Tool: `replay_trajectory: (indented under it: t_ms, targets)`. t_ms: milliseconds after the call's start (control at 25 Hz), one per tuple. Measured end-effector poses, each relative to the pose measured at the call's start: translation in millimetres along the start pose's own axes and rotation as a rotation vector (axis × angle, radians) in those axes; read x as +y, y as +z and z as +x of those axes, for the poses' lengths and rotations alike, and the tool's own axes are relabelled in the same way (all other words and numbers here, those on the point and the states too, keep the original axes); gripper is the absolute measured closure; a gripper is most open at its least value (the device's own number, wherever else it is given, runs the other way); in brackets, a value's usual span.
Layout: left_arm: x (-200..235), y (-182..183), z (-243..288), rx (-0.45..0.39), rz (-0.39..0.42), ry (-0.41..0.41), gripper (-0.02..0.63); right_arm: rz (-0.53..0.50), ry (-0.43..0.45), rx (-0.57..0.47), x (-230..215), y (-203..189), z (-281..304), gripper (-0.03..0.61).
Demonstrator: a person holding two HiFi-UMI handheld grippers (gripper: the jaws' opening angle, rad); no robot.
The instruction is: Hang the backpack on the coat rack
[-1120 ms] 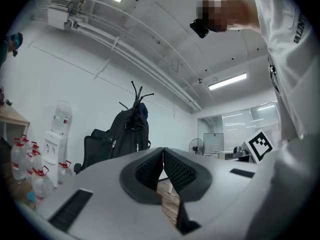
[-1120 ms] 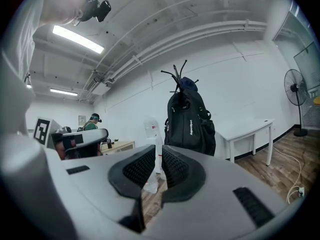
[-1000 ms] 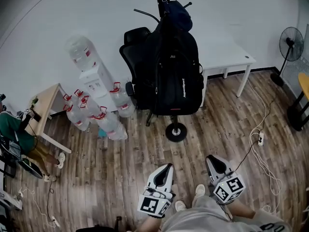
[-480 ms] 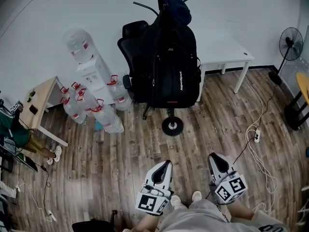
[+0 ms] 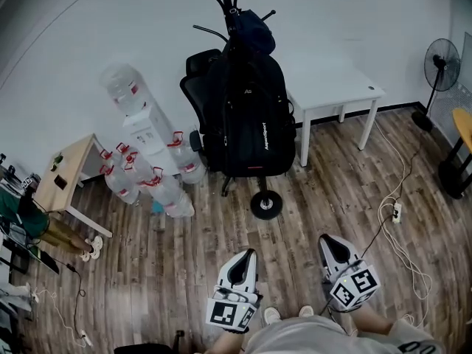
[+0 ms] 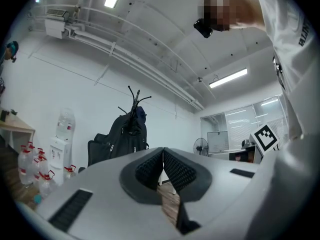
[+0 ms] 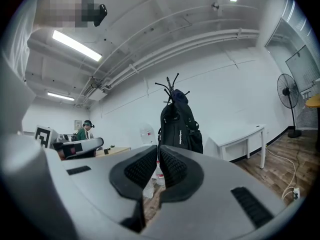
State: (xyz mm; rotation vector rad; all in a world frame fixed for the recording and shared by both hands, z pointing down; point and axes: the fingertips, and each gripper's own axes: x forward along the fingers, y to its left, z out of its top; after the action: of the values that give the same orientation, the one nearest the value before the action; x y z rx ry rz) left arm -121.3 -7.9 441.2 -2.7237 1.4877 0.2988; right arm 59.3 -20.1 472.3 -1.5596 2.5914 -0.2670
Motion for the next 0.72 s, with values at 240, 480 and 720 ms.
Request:
replay_trajectory:
  t_ms: [240,480,720]
  targets:
    - [-24.6,1.3,1.7,0.014,0.013,0.015,0.606,-0.013,0.023,-0.003,-0.6,6.1,-19.0,0.555]
    - [-43.5,4.4,1.4,0.012,0.023,0.012,0.606,-0.019,0.03,0.006,-5.7,7.0,-27.8,0.563]
    - [-51.2,7.4,1.0,0.009,0.035,0.021,0.606,-0.022,0.052,0.006,-4.8,6.8,-29.6,0.563]
